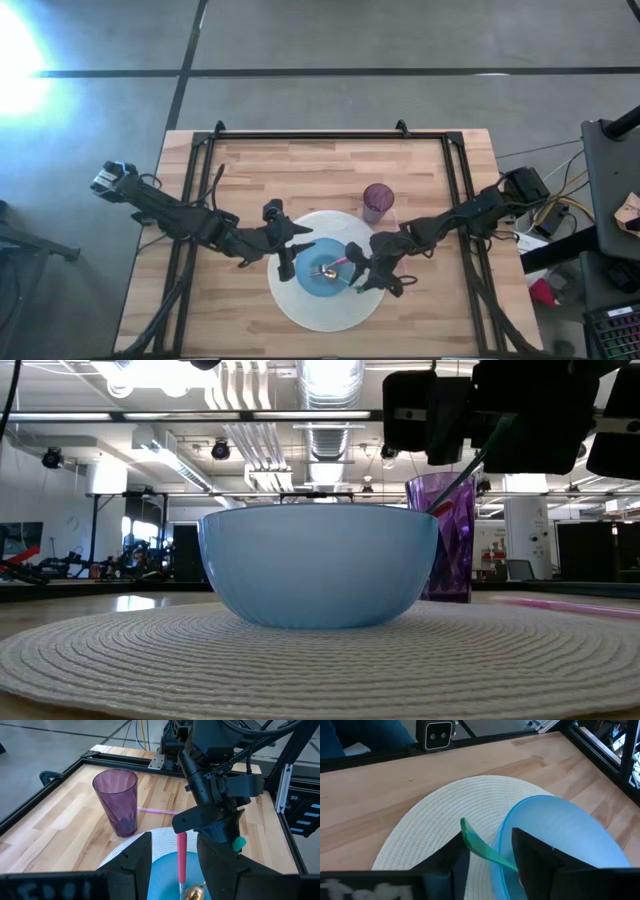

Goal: Pick & Place Utensil
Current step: Put the green spoon into the blue bowl, then put the purple straw into the purple cup

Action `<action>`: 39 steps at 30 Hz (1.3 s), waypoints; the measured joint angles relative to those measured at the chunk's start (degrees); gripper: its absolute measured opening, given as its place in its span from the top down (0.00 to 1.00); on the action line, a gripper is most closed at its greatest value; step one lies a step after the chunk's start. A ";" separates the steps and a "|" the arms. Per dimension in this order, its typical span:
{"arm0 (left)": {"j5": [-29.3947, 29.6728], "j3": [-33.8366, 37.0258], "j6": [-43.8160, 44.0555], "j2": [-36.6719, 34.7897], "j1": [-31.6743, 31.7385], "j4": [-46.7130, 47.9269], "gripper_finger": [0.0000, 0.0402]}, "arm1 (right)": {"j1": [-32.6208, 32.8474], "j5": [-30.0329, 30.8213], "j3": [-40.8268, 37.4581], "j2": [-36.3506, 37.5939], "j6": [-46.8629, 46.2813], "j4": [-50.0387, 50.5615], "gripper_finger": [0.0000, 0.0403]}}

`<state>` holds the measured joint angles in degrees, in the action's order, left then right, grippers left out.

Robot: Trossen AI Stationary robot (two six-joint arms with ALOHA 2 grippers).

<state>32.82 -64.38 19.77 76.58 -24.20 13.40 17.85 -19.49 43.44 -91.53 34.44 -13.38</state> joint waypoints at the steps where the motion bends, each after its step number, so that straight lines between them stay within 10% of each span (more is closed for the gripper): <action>1: 0.00 0.00 0.00 0.00 0.02 0.00 0.62 | 0.00 0.01 0.00 0.01 0.00 0.11 0.63; 29: 1.71 0.00 -3.99 0.00 0.18 2.71 0.62 | 0.00 0.51 0.04 19.16 -12.76 18.77 0.53; 39: 2.28 0.01 -6.18 0.00 2.20 9.06 0.62 | 0.00 15.33 0.04 30.80 -27.03 26.31 0.55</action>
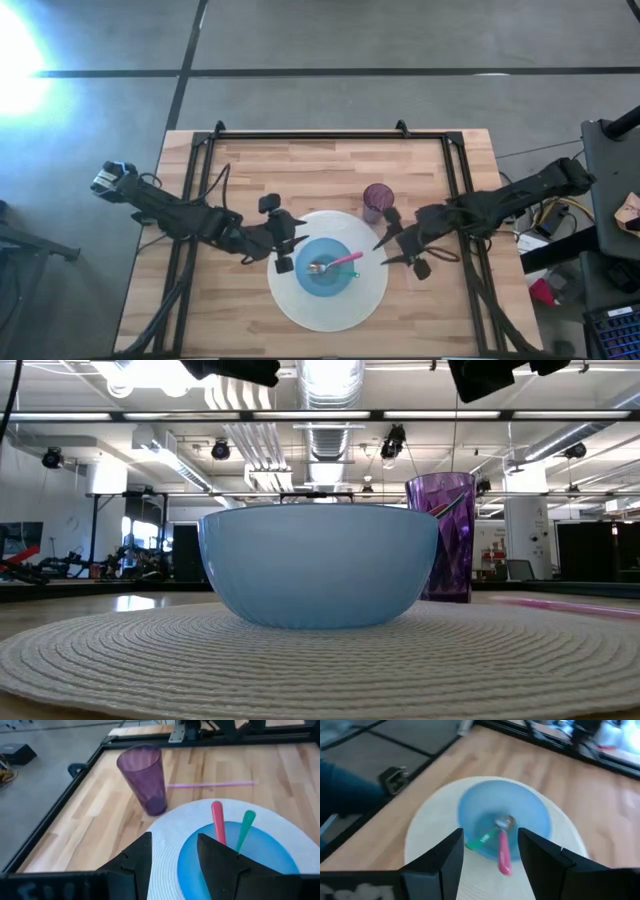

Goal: Pick & Place Utensil
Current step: Put the purple straw into the purple cup

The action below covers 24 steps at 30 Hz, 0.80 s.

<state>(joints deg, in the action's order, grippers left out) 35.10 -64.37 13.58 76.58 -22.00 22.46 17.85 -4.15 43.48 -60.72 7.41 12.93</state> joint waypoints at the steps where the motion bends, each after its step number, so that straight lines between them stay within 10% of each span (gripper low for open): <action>1: -0.64 0.02 0.32 -0.01 0.49 0.41 0.62 | 0.00 1.39 0.00 0.84 -1.53 0.70 0.55; 24: -22.59 0.02 -11.55 -6.58 13.78 5.78 0.62 | 7.98 5.07 1.30 3.76 -48.23 16.90 0.58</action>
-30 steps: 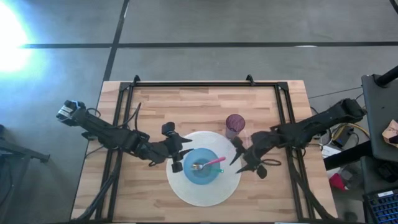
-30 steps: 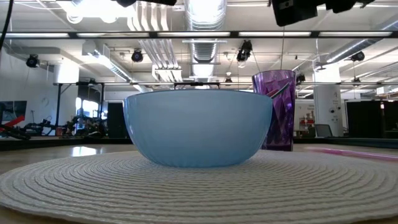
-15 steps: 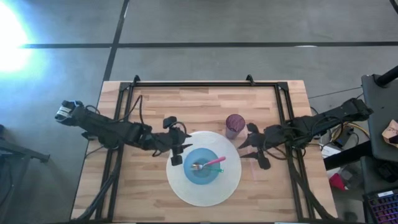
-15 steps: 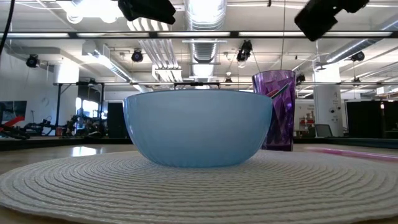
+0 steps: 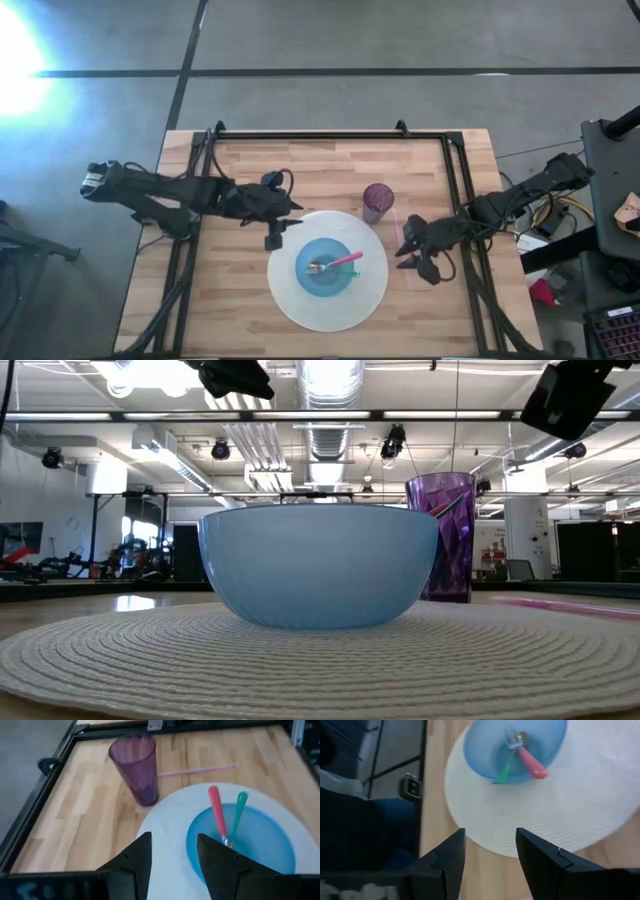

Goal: Pick & Place Utensil
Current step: Put the purple straw into the purple cup

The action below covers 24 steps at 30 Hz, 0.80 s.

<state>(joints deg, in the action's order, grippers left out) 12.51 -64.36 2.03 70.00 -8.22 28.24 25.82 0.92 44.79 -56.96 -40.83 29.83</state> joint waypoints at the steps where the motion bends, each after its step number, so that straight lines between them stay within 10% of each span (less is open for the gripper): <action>1: -0.21 0.01 -0.61 -0.29 0.47 0.66 0.62 | 0.63 0.23 0.82 -0.58 -0.99 -0.24 0.58; 9: -9.02 3.94 -4.11 -2.46 3.63 1.10 0.62 | 3.21 0.63 13.21 -9.57 -2.81 2.21 0.60; 24: -13.60 7.94 -10.99 -8.97 5.17 1.13 0.62 | 3.06 2.73 37.12 -26.60 -18.10 37.68 0.62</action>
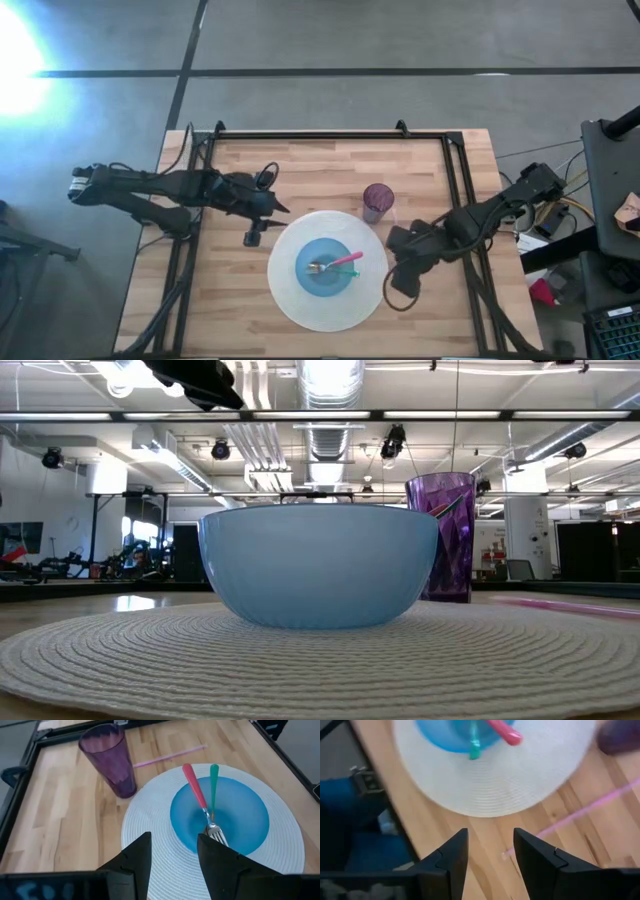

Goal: Pick & Place Utensil
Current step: Put the purple straw into the purple cup

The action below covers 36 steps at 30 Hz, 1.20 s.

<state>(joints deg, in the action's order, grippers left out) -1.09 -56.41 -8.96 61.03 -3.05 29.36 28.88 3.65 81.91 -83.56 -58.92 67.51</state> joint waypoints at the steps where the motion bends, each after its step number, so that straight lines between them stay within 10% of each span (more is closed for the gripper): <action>1: -0.01 0.36 -0.19 -0.57 0.00 0.03 0.62 | 0.00 0.51 0.00 -0.58 -1.68 0.67 0.62; 36: -0.86 7.49 -0.26 -8.80 -0.02 0.17 0.62 | 2.23 0.86 -25.67 -2.92 -46.33 -12.87 0.62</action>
<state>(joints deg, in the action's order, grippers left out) -1.96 -48.93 -9.21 52.23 -3.07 29.54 31.11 4.51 56.24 -86.48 -105.26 54.64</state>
